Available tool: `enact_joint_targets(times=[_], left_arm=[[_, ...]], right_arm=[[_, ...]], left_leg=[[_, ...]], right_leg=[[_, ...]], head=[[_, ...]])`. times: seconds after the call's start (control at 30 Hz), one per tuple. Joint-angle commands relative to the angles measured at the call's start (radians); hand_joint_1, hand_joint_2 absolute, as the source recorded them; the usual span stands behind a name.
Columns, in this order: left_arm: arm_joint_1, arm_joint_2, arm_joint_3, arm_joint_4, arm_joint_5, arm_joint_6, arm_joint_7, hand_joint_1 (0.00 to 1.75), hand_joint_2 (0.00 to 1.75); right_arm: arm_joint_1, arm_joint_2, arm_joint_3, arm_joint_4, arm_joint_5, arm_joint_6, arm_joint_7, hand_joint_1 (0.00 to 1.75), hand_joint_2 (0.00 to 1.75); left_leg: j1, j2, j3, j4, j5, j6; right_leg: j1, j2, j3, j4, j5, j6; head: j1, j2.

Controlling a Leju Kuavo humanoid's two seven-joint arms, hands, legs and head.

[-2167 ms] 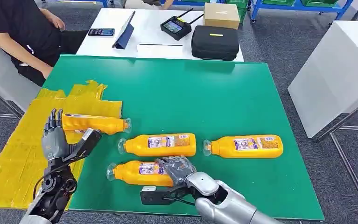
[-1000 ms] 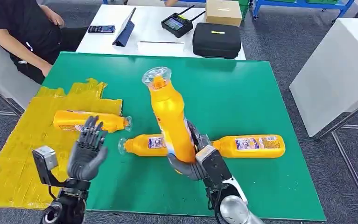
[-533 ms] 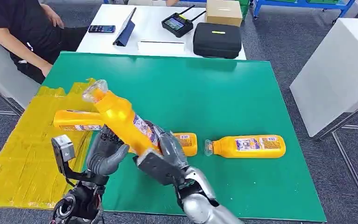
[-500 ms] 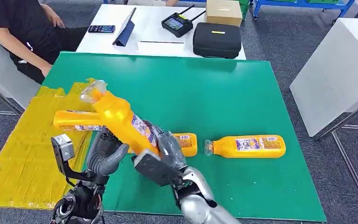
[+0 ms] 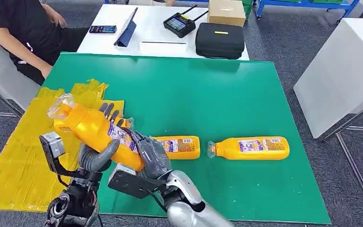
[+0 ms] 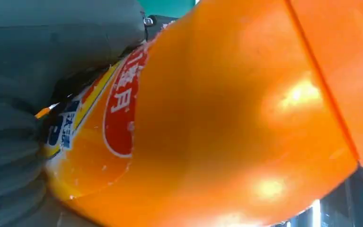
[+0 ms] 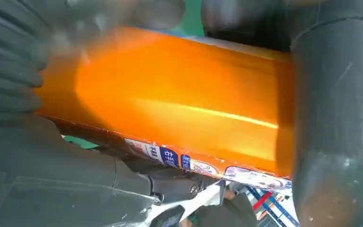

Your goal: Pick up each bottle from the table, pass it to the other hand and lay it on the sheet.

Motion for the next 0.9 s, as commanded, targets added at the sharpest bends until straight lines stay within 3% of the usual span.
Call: enact_joint_targets(times=[0.03, 0.1, 0.13, 0.17, 0.57, 0.77, 0.83, 0.87, 0.9], left_arm=[[-0.046, -0.007, 0.050, 0.026, -0.014, 0.042, 0.005, 0.00, 1.75], [-0.043, -0.002, 0.082, 0.023, -0.022, 0.060, 0.005, 0.00, 1.75], [-0.042, 0.001, 0.092, 0.023, -0.022, 0.061, 0.005, 1.59, 1.75], [-0.039, 0.003, 0.101, 0.025, -0.029, 0.068, 0.001, 1.75, 1.75], [0.044, 0.019, 0.138, -0.026, -0.060, 0.104, -0.035, 1.75, 1.75], [0.050, 0.016, 0.148, -0.031, -0.061, 0.111, -0.037, 1.75, 1.75], [0.054, 0.012, 0.152, -0.039, -0.201, 0.239, -0.061, 1.75, 1.75], [0.051, 0.010, 0.153, -0.043, -0.266, 0.294, -0.065, 1.75, 1.75], [0.048, 0.016, 0.151, -0.040, -0.344, 0.347, -0.060, 1.75, 1.75]], right_arm=[[-0.030, 0.006, 0.127, 0.082, 0.003, 0.049, -0.031, 1.75, 1.75], [-0.046, 0.019, 0.152, 0.089, -0.003, 0.055, -0.028, 1.75, 1.75], [-0.051, 0.022, 0.154, 0.090, -0.014, 0.054, -0.024, 1.75, 1.75], [-0.058, 0.022, 0.156, 0.092, -0.026, 0.052, -0.019, 1.75, 1.75], [-0.020, 0.000, 0.122, 0.064, -0.057, 0.001, -0.003, 1.75, 1.75], [-0.055, 0.005, 0.124, 0.115, -0.077, -0.007, -0.001, 1.75, 1.75], [-0.072, 0.004, 0.114, 0.144, -0.088, -0.053, 0.019, 1.75, 1.75], [-0.080, 0.000, 0.106, 0.150, -0.096, -0.072, 0.025, 1.40, 1.75], [-0.086, -0.006, 0.097, 0.152, -0.108, -0.077, 0.026, 0.00, 1.75]], left_leg=[[0.001, -0.002, 0.004, 0.000, -0.002, 0.000], [0.001, -0.001, 0.004, 0.000, -0.002, 0.000], [0.001, 0.001, 0.002, 0.000, -0.002, 0.000], [0.001, 0.001, 0.004, 0.000, -0.003, 0.000], [0.001, -0.001, 0.005, -0.001, -0.003, 0.000], [0.001, -0.001, 0.002, -0.001, -0.001, 0.000], [0.001, -0.001, 0.002, -0.001, -0.001, 0.000], [0.001, -0.001, 0.004, -0.001, -0.002, 0.001], [0.001, -0.001, 0.004, 0.000, -0.002, 0.001]], right_leg=[[0.001, -0.001, 0.004, 0.000, -0.002, -0.005], [0.001, 0.000, 0.004, 0.000, -0.002, -0.005], [0.001, 0.001, 0.002, 0.000, -0.001, -0.004], [0.002, 0.001, 0.003, 0.000, -0.002, -0.006], [0.001, -0.001, 0.005, 0.000, -0.003, -0.006], [0.001, -0.001, 0.001, -0.001, -0.001, -0.004], [0.001, -0.001, 0.002, -0.001, -0.001, -0.004], [0.001, -0.001, 0.004, 0.000, -0.002, -0.006], [0.001, 0.000, 0.004, 0.000, -0.002, -0.006]], head=[[0.000, 0.000], [0.000, 0.000], [0.000, 0.000], [0.000, 0.000], [0.000, 0.000], [0.001, 0.000], [0.000, 0.000], [0.000, 0.000], [0.000, 0.000]])
